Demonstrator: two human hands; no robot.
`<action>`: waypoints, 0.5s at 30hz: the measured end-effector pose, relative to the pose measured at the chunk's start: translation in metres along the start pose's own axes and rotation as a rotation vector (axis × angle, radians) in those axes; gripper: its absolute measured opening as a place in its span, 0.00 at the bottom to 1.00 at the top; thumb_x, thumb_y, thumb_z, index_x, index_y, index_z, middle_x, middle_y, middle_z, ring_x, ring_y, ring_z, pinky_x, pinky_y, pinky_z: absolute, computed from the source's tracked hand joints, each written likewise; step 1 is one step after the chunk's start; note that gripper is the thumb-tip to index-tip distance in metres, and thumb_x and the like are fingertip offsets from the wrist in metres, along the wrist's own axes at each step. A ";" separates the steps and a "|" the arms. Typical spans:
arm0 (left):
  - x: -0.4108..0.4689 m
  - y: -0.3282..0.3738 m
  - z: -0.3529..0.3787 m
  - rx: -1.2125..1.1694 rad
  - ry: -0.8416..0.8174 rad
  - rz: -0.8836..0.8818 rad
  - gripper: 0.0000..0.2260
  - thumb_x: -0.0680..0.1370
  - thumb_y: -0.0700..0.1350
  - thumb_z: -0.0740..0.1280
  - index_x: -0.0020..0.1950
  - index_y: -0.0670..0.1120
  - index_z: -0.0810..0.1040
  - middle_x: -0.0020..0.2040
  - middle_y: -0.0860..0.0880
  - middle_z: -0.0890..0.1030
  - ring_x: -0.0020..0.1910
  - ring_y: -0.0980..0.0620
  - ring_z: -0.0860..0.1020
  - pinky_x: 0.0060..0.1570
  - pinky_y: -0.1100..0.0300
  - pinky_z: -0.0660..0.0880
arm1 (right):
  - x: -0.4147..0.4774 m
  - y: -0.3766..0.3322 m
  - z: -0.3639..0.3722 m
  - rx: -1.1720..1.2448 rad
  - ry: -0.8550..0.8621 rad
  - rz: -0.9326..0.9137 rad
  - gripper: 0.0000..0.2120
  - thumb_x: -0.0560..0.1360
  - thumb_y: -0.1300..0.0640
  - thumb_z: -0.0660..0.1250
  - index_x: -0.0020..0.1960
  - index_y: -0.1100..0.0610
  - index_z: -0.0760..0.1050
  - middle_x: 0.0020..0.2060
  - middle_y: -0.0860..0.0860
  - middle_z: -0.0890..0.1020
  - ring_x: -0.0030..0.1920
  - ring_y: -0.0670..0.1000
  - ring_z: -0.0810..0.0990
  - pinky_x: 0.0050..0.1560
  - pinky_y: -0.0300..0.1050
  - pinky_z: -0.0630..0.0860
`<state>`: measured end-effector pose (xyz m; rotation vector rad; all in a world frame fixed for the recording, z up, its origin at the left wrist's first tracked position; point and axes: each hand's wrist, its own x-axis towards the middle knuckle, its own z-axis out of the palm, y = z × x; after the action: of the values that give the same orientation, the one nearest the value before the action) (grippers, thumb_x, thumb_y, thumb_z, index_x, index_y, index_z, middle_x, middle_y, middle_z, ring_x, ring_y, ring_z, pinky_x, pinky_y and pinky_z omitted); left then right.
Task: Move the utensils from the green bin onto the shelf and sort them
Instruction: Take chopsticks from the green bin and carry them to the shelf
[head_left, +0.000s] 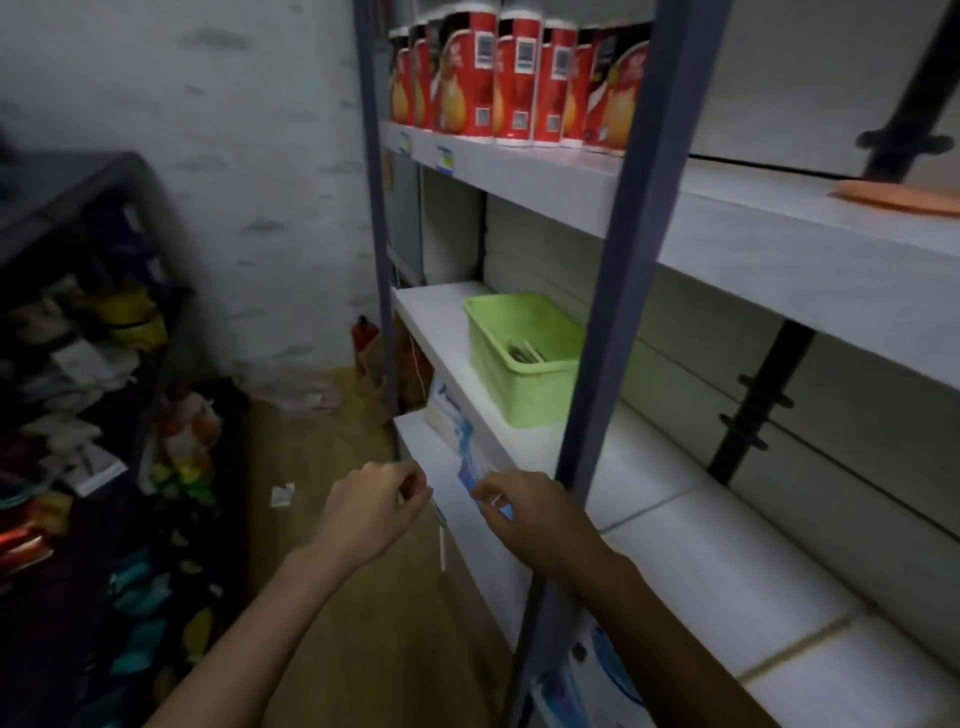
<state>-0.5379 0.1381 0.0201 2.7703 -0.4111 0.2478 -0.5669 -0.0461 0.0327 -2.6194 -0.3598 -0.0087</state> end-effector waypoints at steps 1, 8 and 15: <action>0.010 -0.013 -0.001 0.005 -0.005 0.005 0.08 0.78 0.54 0.60 0.46 0.52 0.76 0.38 0.56 0.73 0.43 0.54 0.78 0.37 0.62 0.66 | 0.016 -0.003 0.005 0.003 0.000 0.011 0.13 0.78 0.53 0.59 0.60 0.52 0.76 0.57 0.49 0.80 0.56 0.50 0.78 0.56 0.46 0.75; 0.098 -0.097 -0.013 0.010 -0.060 0.101 0.09 0.79 0.52 0.60 0.54 0.52 0.76 0.47 0.55 0.79 0.42 0.59 0.76 0.43 0.65 0.73 | 0.126 -0.019 0.021 -0.044 0.111 0.082 0.14 0.79 0.51 0.58 0.63 0.49 0.74 0.60 0.46 0.78 0.59 0.46 0.76 0.54 0.37 0.69; 0.188 -0.145 -0.031 0.000 -0.033 0.209 0.10 0.79 0.52 0.59 0.57 0.51 0.76 0.51 0.54 0.80 0.47 0.55 0.77 0.48 0.62 0.74 | 0.201 -0.017 0.005 -0.109 0.211 0.265 0.13 0.78 0.52 0.59 0.61 0.47 0.74 0.59 0.45 0.79 0.59 0.50 0.77 0.55 0.44 0.75</action>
<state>-0.3197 0.2325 0.0470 2.7348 -0.7110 0.2511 -0.3776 0.0215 0.0511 -2.7200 0.0631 -0.2192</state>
